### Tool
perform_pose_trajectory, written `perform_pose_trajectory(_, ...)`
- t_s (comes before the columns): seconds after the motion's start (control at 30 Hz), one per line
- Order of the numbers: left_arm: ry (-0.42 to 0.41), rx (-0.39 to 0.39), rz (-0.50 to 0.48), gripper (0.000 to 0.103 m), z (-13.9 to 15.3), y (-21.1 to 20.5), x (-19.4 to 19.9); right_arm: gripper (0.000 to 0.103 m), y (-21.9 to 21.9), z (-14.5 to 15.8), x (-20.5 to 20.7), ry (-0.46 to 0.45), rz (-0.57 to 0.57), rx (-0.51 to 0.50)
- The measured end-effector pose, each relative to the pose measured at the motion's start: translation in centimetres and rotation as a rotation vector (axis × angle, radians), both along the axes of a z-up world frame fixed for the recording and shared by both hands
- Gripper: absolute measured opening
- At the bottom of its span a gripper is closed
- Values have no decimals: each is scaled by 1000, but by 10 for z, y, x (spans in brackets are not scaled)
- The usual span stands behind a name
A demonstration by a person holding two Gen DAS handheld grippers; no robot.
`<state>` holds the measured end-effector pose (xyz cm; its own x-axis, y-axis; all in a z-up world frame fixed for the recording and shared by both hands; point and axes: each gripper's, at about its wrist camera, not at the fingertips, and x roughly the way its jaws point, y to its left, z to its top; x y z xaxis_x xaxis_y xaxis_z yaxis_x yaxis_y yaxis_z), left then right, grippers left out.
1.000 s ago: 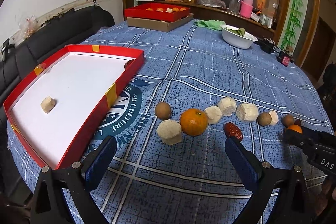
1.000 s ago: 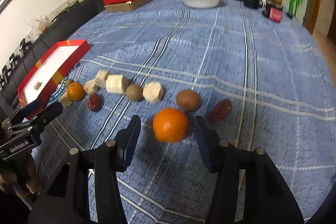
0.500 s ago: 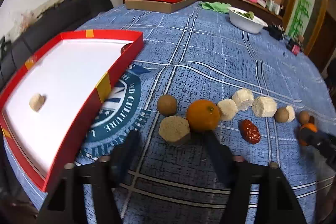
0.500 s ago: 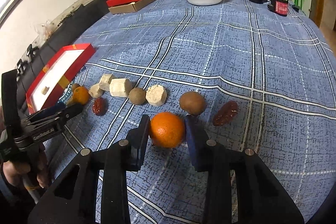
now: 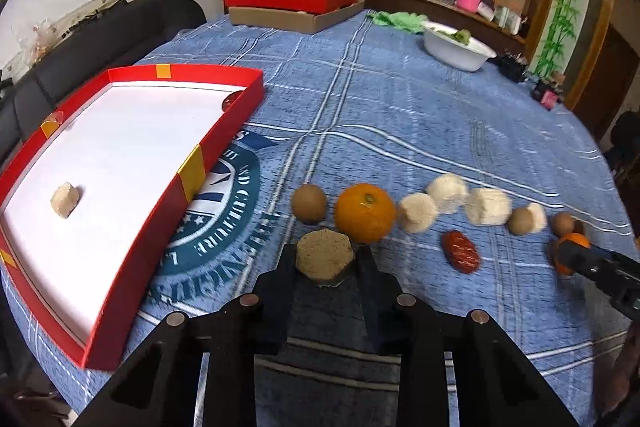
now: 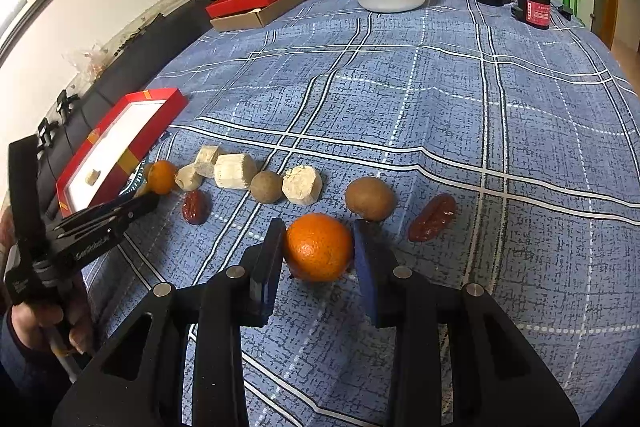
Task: Organize fruits
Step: 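Grasp an orange with the right gripper while the left grasps a hexagonal tan cake, then lift the orange and hexagonal cake off the tablecloth with both grippers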
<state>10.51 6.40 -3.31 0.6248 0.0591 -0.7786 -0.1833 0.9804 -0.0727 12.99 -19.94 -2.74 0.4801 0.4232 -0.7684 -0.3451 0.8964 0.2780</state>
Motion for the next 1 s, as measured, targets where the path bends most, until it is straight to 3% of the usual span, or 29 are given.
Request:
perform_pose_trajectory(0.23, -71, -8, -31, 28, 10, -18, -14, 33, 0, 3, -2, -20, -4, -2)
perform_pose_trajectory(0.37, -96, -11, -46, 28, 14, -27, -20, 33, 5, 15, -14, -112, -7, -39)
perform_pose_trajectory(0.8, -128, -35, -45, 28, 20, -27, -32, 33, 17, 36, -38, -219, 19, -43)
perform_pose_trajectory(1.0, -132, -46, -35, 28, 21, -22, -38, 33, 30, 37, -43, -221, 47, -70)
